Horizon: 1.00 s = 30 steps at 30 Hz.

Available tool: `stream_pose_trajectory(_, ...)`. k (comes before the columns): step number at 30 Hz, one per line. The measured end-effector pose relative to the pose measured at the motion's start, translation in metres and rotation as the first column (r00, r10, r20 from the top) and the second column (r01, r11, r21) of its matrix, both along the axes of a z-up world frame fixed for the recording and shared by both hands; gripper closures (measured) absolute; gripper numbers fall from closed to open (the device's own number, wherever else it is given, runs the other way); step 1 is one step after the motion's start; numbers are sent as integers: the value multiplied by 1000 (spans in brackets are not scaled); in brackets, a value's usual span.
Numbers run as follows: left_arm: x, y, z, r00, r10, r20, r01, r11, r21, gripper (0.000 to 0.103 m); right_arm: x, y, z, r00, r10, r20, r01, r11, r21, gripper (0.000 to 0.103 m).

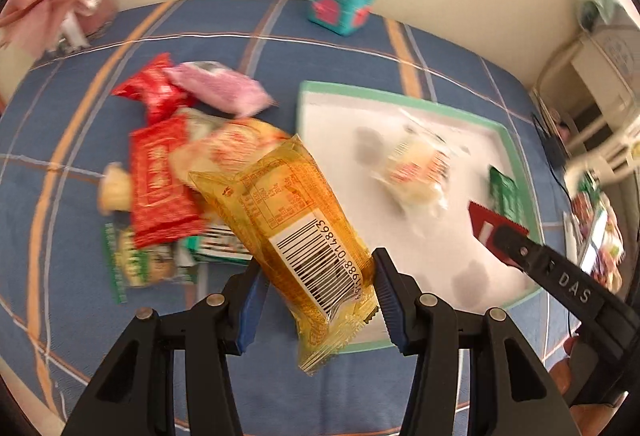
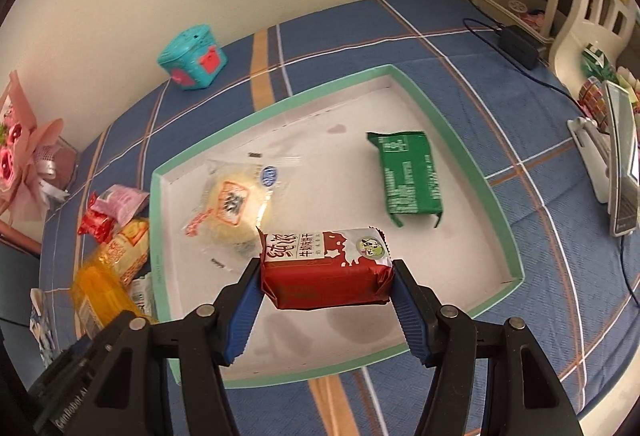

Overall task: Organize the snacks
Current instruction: 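Carry both packs over the tray and lower them inside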

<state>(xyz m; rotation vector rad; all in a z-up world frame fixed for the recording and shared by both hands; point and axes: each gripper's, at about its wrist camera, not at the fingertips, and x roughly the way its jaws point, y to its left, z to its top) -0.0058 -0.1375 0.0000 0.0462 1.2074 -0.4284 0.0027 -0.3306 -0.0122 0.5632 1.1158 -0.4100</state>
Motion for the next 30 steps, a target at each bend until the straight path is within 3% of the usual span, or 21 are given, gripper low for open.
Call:
stream_pose_trajectory(19, -5, -50, -19, 990, -131, 55, 130, 991, 27, 50, -3, -18, -18, 999, -28, -31, 29, 1000, 10, 38)
stream_pose_trajectory(30, -4, -47, -31, 992, -123, 5, 122, 991, 48, 48, -3, -17, -27, 997, -19, -81, 22, 999, 37, 37)
